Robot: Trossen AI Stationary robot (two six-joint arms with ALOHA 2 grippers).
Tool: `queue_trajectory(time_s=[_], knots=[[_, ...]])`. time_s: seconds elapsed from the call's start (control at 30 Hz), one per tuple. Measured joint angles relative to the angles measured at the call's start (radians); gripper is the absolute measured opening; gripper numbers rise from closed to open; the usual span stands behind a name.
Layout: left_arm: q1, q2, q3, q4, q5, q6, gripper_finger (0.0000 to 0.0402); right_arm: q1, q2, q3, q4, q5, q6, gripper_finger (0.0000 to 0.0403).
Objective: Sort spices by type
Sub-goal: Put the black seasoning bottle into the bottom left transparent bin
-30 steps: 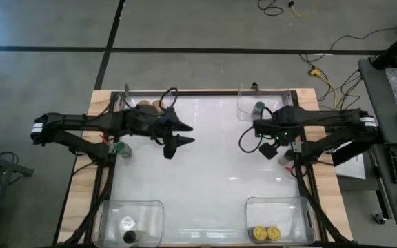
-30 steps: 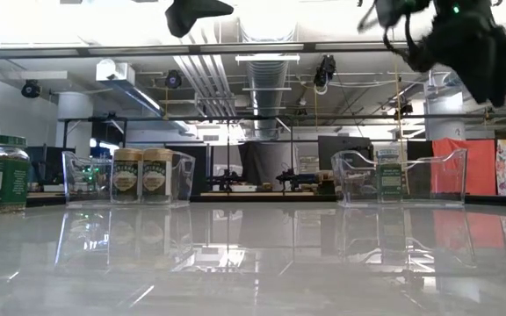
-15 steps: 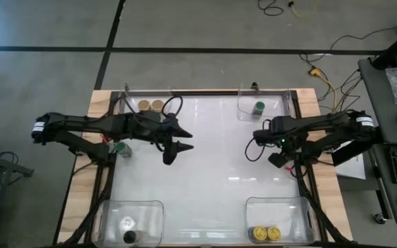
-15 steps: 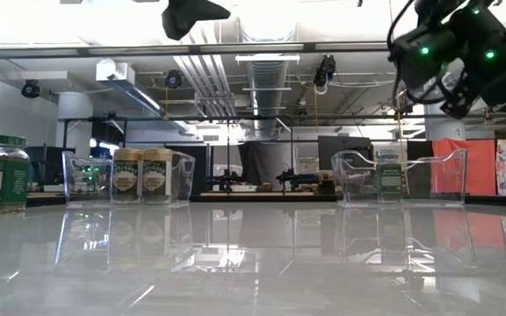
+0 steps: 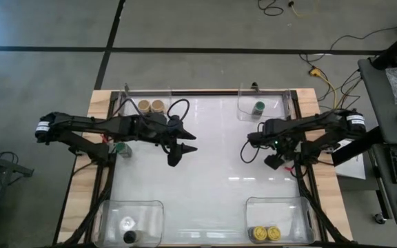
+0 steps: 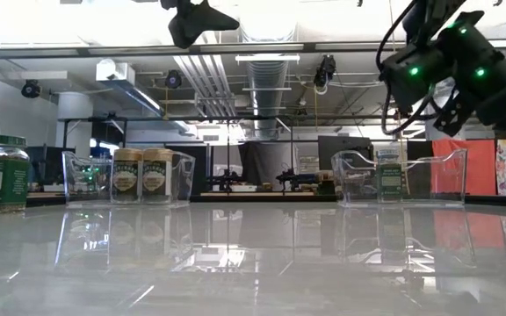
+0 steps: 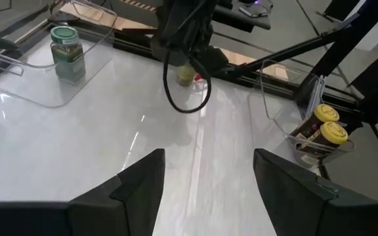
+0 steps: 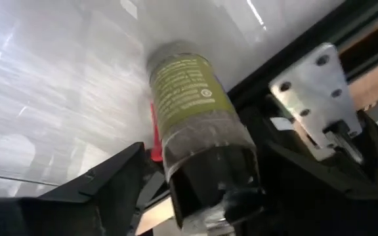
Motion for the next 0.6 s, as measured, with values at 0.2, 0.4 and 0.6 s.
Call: queue_trajectory(time_s=[0.2,0.4,0.6], knots=[[0.000,-0.018,0.000,-0.038,0.000,0.004,0.0217,0.000,0.033,0.000,-0.028,-0.033,-0.012,0.0264],[0.000,-0.031,0.000,-0.073,-0.001,0.026,0.0217,0.000,0.031,0.000,-0.029,-0.085,-0.025,0.0248],[0.000,-0.075,0.000,-0.132,-0.004,0.059,0.0217,0.002,0.037,0.000,-0.049,-0.099,-0.012,0.0220]])
